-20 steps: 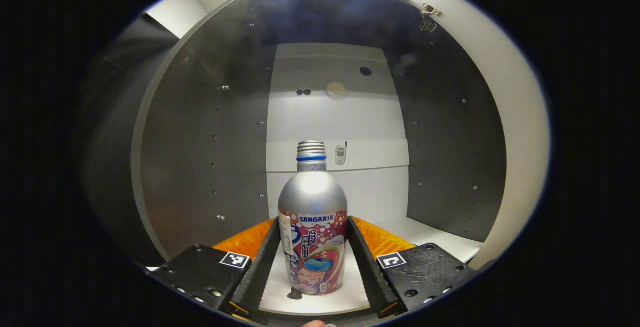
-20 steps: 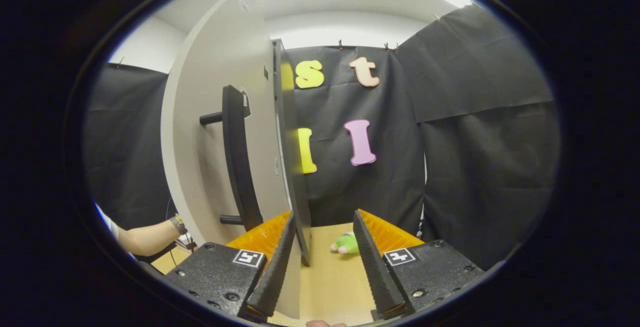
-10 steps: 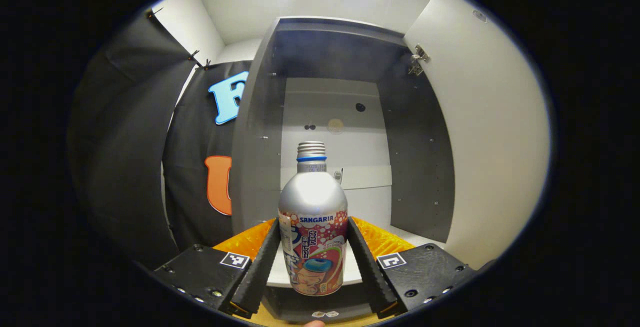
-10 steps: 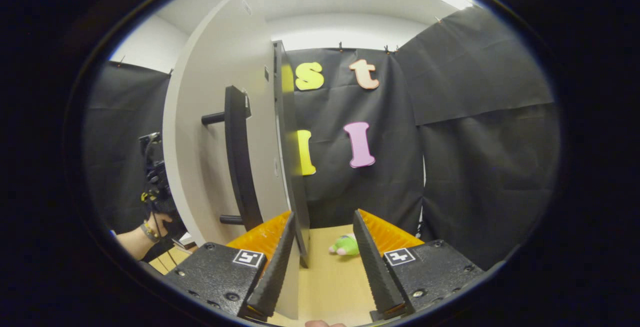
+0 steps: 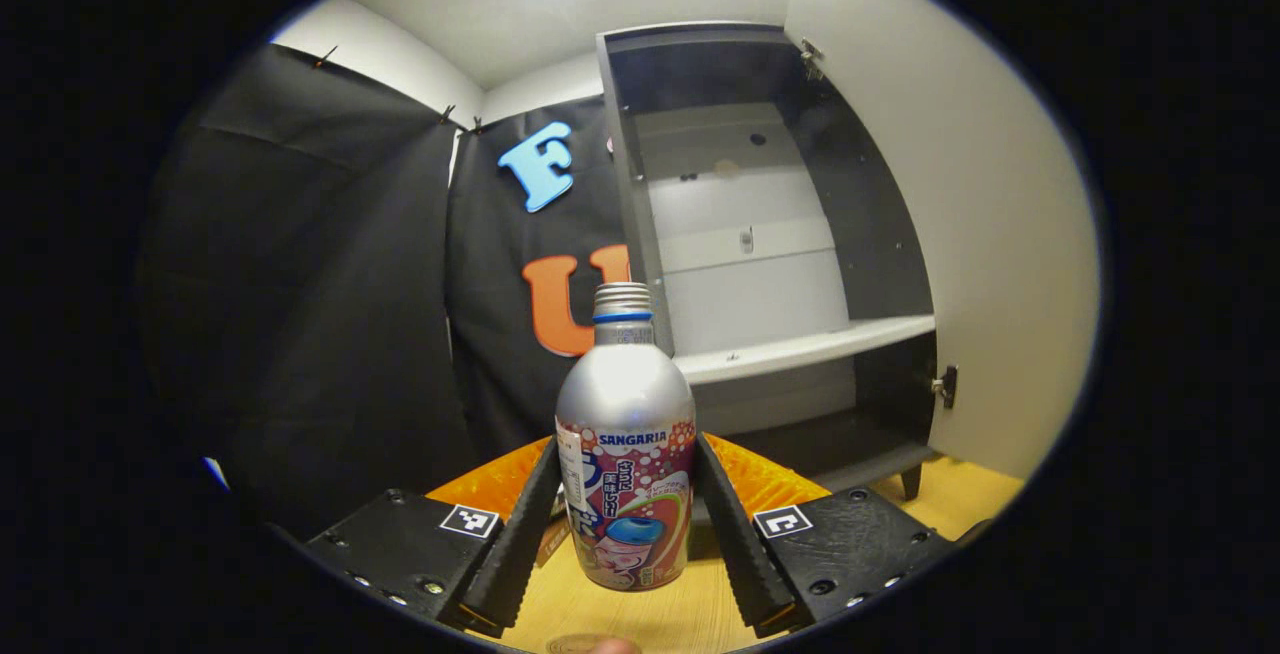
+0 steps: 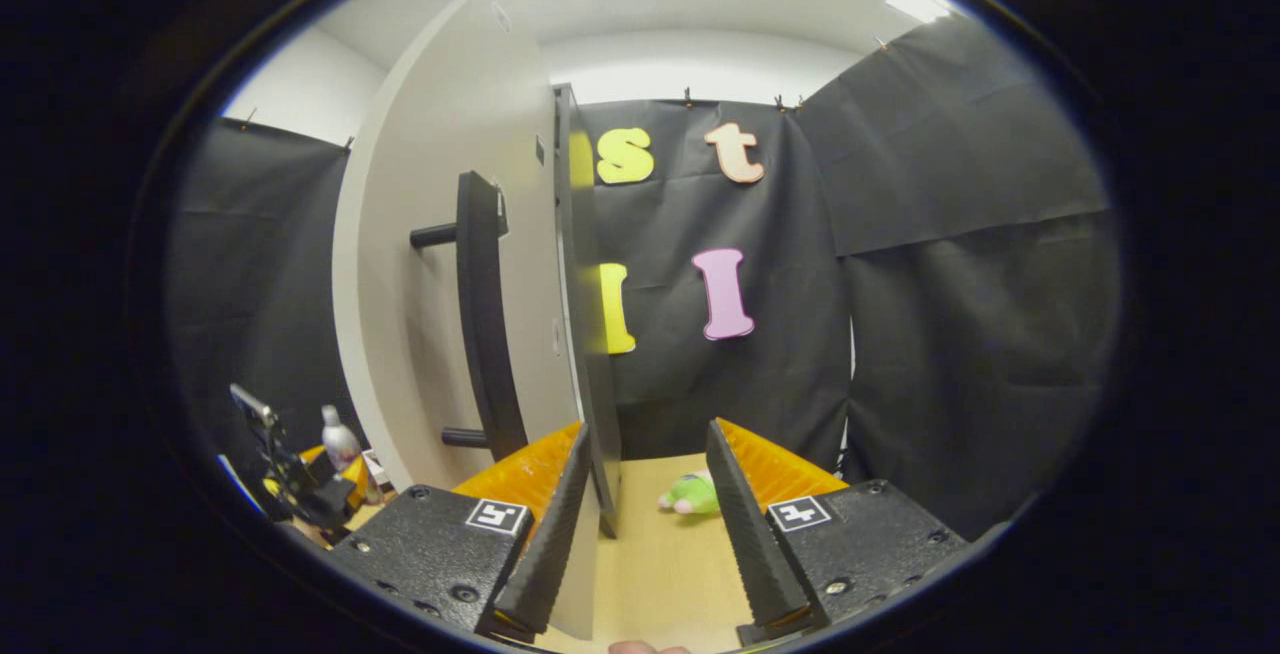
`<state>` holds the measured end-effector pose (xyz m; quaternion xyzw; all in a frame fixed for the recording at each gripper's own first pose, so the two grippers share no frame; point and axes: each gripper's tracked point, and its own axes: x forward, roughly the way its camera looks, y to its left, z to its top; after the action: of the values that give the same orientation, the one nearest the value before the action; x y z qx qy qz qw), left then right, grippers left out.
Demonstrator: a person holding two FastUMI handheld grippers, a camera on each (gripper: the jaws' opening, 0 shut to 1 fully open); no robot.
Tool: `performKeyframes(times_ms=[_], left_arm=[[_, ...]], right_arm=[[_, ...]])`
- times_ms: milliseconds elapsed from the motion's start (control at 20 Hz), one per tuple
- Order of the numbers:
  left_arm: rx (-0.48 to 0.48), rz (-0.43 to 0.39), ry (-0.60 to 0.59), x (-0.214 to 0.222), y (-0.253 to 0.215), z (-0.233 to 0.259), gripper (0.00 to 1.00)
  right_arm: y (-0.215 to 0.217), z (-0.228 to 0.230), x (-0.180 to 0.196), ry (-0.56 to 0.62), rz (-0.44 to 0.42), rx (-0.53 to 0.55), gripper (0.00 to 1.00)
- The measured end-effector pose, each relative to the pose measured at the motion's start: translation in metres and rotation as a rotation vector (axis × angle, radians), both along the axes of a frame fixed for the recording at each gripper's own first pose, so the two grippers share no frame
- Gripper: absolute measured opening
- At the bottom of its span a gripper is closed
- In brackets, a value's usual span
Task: Open the cabinet door with the right hand, grasp the bottle in the cabinet with the left hand and place it on the coaster, then close the cabinet door with the right hand.
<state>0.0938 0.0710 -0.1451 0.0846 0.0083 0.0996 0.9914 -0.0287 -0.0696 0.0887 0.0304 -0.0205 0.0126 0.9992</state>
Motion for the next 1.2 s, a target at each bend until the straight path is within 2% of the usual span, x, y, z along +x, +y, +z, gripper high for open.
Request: performKeyframes(times_ms=[200, 250, 300, 500, 700, 800, 850, 950, 1000, 1200], left_arm=[[-0.069, 0.091, 0.089, -0.021, 0.019, -0.070, 0.78], [-0.077, 0.110, 0.097, -0.022, 0.023, -0.077, 0.77], [-0.077, 0.128, 0.104, -0.026, 0.028, -0.085, 0.77], [-0.110, 0.188, 0.169, -0.038, 0.045, -0.126, 0.78], [-0.121, 0.235, 0.169, -0.042, 0.059, -0.139, 0.78], [-0.128, 0.232, 0.163, -0.046, 0.059, -0.143, 0.78], [-0.120, 0.229, 0.146, -0.048, 0.058, -0.141, 0.78], [-0.098, 0.228, 0.148, -0.055, 0.053, -0.141, 0.77], [-0.092, 0.237, 0.144, -0.059, 0.052, -0.140, 0.78], [-0.085, 0.242, 0.139, -0.065, 0.050, -0.143, 0.78]], right_arm=[[0.000, -0.001, 0.001, 0.005, 0.009, 0.009, 0.69], [0.000, -0.001, 0.001, 0.007, 0.007, 0.004, 0.69], [0.000, 0.000, 0.000, 0.009, 0.004, -0.001, 0.74], [-0.001, 0.000, 0.000, 0.017, -0.015, -0.021, 0.74], [-0.001, 0.001, -0.002, 0.025, -0.027, -0.033, 0.73], [-0.001, 0.001, -0.002, 0.027, -0.032, -0.036, 0.73], [-0.002, 0.000, -0.002, 0.032, -0.034, -0.038, 0.69], [-0.002, 0.000, -0.002, 0.039, -0.035, -0.047, 0.69], [-0.001, 0.001, -0.002, 0.039, -0.037, -0.050, 0.74], [-0.002, 0.001, -0.002, 0.038, -0.038, -0.044, 0.74]])
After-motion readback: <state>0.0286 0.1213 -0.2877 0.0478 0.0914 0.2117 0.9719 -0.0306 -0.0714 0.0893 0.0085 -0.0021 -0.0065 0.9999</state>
